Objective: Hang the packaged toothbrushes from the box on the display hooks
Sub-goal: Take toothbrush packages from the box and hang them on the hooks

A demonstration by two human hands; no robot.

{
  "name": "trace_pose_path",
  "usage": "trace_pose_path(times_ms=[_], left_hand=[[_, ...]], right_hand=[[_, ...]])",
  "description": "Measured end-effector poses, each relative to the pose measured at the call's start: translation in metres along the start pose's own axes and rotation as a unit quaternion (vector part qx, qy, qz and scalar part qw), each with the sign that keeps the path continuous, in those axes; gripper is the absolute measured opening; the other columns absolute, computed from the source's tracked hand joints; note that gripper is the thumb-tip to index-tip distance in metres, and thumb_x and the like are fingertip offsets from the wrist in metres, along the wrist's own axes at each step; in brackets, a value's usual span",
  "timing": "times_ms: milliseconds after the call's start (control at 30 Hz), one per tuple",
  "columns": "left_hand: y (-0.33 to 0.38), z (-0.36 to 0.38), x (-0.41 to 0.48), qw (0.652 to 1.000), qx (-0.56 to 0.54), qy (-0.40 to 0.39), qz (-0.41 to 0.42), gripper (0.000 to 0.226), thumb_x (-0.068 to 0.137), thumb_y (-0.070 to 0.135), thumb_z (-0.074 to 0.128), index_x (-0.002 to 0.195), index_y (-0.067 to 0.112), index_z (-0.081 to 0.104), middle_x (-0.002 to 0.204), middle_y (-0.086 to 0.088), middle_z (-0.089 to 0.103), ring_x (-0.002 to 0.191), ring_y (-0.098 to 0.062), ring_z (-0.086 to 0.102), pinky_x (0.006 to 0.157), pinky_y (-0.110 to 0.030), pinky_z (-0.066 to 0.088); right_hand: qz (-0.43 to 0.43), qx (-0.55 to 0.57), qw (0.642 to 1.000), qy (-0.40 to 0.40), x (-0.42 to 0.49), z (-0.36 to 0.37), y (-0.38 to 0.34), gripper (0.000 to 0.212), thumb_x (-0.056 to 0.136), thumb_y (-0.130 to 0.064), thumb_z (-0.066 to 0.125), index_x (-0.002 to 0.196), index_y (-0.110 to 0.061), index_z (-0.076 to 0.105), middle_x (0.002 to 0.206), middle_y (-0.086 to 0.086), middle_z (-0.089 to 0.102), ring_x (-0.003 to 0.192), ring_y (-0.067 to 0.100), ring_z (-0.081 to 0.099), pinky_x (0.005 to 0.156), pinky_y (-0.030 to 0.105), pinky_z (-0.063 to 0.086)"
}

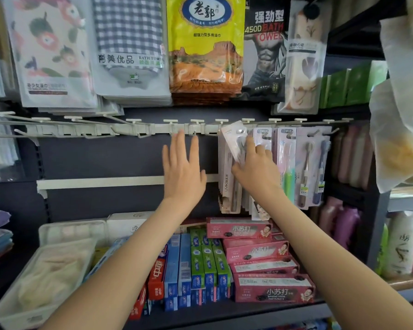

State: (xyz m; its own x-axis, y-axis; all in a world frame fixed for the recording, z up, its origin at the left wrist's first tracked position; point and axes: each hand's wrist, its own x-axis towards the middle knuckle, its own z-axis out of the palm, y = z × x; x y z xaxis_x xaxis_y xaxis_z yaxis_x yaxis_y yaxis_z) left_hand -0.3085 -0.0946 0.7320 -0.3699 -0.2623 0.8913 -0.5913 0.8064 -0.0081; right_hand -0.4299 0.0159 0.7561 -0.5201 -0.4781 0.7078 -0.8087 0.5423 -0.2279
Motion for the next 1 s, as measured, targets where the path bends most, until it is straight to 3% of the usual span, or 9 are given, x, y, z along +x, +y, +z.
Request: trace_pose_path(times_ms=[133,267,500,700,867,1000], left_hand=[[-0.010,-0.003,0.015,0.999,0.041,0.006,-0.022,0.095,0.077,0.025,0.074,0.153,0.011,0.017,0.158,-0.024,0.012,0.145,-0.041,0.012,0.114,-0.057,0.007],[-0.019,-0.009,0.024,0.997,0.055,-0.028,-0.041,0.092,0.088,0.029,0.063,0.155,0.015,0.002,0.161,-0.018,-0.004,0.148,-0.036,-0.002,0.116,-0.055,-0.002],[-0.021,-0.017,0.010,0.998,0.026,-0.046,-0.025,0.088,0.091,0.029,0.058,0.155,0.017,-0.001,0.160,-0.016,-0.012,0.148,-0.034,-0.007,0.117,-0.052,-0.005],[-0.012,-0.013,-0.054,0.997,-0.034,-0.066,0.009,0.082,0.086,0.027,0.065,0.153,0.011,0.020,0.159,-0.022,0.010,0.146,-0.039,0.012,0.117,-0.052,0.008],[-0.004,-0.005,-0.150,0.983,-0.130,-0.130,0.014,0.075,0.081,0.022,0.073,0.143,0.001,0.038,0.149,-0.027,0.031,0.136,-0.044,0.035,0.111,-0.055,0.031],[0.011,0.004,-0.259,0.936,-0.210,-0.283,0.002,0.062,0.089,0.026,0.065,0.142,0.001,0.041,0.147,-0.018,0.039,0.133,-0.033,0.042,0.107,-0.043,0.040]], right_hand=[[0.042,0.010,0.999,-0.028,0.006,0.008,-0.004,0.074,0.095,-0.035,0.048,0.151,-0.004,0.009,0.145,0.021,0.034,0.130,0.035,0.037,0.087,0.040,0.047],[0.055,0.039,0.998,-0.014,0.006,0.017,-0.012,0.074,0.097,-0.035,0.045,0.150,0.001,0.008,0.146,0.019,0.036,0.128,0.034,0.040,0.092,0.039,0.045],[0.072,0.071,0.995,-0.001,-0.011,0.022,-0.020,0.071,0.098,-0.030,0.046,0.151,-0.003,0.007,0.146,0.015,0.035,0.125,0.032,0.042,0.087,0.039,0.044],[0.036,0.108,0.993,0.025,-0.062,0.039,-0.024,0.070,0.094,-0.025,0.053,0.150,-0.005,0.015,0.134,0.015,0.043,0.118,0.030,0.045,0.084,0.036,0.044],[0.014,0.153,0.987,-0.037,-0.151,0.062,-0.018,0.053,0.093,-0.017,0.053,0.142,-0.007,0.034,0.128,0.013,0.050,0.112,0.031,0.051,0.077,0.036,0.044],[0.054,0.143,0.978,-0.139,-0.244,0.092,0.007,0.036,0.097,-0.021,0.052,0.130,-0.007,0.049,0.116,0.011,0.058,0.101,0.030,0.058,0.066,0.035,0.044]])
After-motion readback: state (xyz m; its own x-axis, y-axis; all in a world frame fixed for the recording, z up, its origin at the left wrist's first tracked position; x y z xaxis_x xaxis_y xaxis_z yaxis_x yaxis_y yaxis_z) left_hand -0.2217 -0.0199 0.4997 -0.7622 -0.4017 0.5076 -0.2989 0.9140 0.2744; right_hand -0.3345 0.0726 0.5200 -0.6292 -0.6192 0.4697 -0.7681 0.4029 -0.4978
